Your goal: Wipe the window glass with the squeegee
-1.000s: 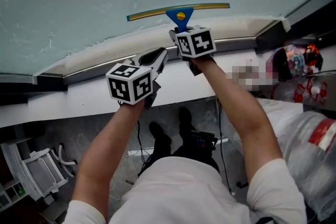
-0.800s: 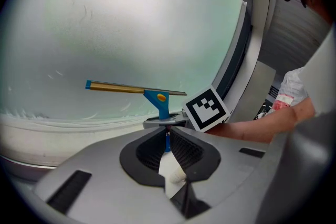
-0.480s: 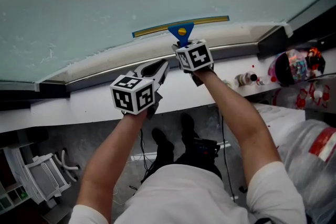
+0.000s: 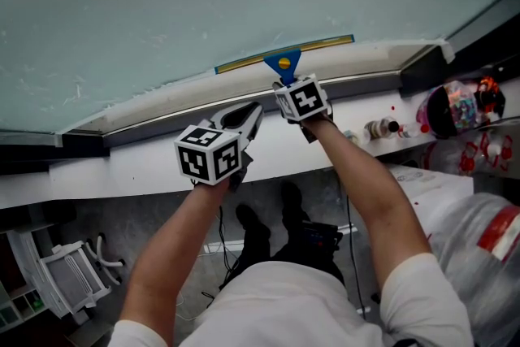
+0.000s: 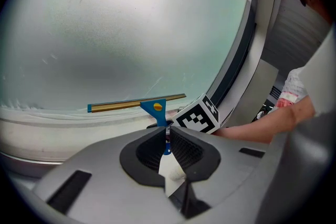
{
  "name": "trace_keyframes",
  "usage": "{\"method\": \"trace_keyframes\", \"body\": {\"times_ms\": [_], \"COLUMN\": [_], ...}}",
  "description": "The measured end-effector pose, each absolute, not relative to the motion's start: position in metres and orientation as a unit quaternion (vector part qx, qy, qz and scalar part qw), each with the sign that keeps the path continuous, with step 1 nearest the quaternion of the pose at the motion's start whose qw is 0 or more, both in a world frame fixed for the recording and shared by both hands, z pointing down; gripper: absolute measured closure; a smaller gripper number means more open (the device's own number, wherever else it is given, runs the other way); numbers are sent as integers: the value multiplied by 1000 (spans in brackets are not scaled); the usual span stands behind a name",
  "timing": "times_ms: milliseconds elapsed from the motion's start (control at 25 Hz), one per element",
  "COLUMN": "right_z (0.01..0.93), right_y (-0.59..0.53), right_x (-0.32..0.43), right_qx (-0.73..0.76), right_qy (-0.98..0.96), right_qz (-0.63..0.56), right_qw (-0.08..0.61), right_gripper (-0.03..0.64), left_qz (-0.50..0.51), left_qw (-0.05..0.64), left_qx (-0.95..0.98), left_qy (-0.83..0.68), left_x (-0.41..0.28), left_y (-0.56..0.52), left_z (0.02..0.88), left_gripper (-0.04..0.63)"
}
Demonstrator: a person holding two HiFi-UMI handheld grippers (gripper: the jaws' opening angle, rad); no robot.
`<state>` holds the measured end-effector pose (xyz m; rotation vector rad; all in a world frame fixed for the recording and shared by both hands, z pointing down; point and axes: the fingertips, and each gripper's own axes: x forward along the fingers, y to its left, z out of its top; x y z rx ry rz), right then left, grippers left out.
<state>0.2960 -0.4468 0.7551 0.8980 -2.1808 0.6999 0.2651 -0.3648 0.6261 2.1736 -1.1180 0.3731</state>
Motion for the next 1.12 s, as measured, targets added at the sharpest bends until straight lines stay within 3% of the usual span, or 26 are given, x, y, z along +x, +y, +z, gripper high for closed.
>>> {"method": "trace_keyframes", "body": {"times_ms": [1120], "right_z": [797], "right_y": [-424], "right_x": [313], "right_qx": [328], "right_qy": [-816], "right_qz": [289], "right_qw": [379], "right_gripper": [526], "left_qz": [144], "left_qw": [334], "left_qx": [823], "left_qy": [-436], "left_x": [268], "left_y": [-355], "left_z": [634], "left_gripper": [548]}}
